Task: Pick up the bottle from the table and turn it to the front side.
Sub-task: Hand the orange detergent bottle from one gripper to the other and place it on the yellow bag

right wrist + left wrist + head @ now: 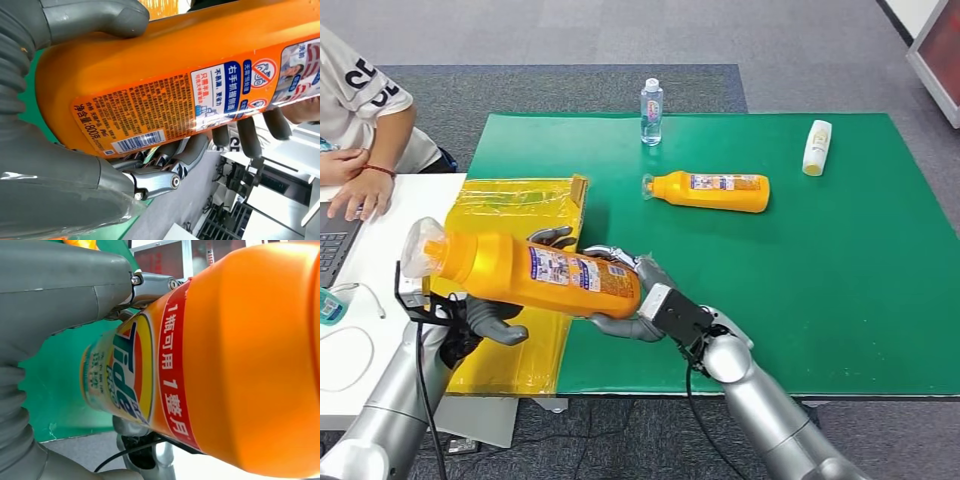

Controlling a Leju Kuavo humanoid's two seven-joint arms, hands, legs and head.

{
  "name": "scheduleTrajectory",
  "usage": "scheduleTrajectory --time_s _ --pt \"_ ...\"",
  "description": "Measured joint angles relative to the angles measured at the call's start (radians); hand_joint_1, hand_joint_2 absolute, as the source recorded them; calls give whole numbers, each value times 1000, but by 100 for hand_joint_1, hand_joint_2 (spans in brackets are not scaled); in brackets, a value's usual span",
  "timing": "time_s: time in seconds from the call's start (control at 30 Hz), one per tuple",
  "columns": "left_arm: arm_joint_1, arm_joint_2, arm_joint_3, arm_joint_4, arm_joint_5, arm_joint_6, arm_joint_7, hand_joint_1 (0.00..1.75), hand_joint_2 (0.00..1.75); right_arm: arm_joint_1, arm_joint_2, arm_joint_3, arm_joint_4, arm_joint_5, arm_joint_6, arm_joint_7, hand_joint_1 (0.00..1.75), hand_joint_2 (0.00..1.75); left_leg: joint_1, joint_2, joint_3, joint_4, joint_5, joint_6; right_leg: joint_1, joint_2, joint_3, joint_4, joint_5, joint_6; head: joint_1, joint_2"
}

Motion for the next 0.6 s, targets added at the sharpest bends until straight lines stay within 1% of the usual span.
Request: scheduleTrajectory --time_s 0.13,0.3,0.47,0.6 --pt "3 0 0 -6 0 6 0 0 175 4 4 2 0 11 -7 3 175 175 0 0 0 0 0 0 0 0 0 0 0 0 0 0" --pt "11 -4 5 -32 -3 30 0 0 175 17 12 7 8 68 -47 19 175 175 0 0 0 0 0 0 0 0 0 0 0 0 0 0" --pt "29 -30 21 -137 -8 41 0 0 175 35 23 8 87 97 -72 8 175 175 0 0 -1 0 0 0 0 0 0 0 0 0 0 0" --pt "39 -43 20 -223 -23 73 0 0 175 36 38 3 160 115 -81 -6 175 175 0 0 -1 0 0 0 0 0 -1 0 0 0 0 0"
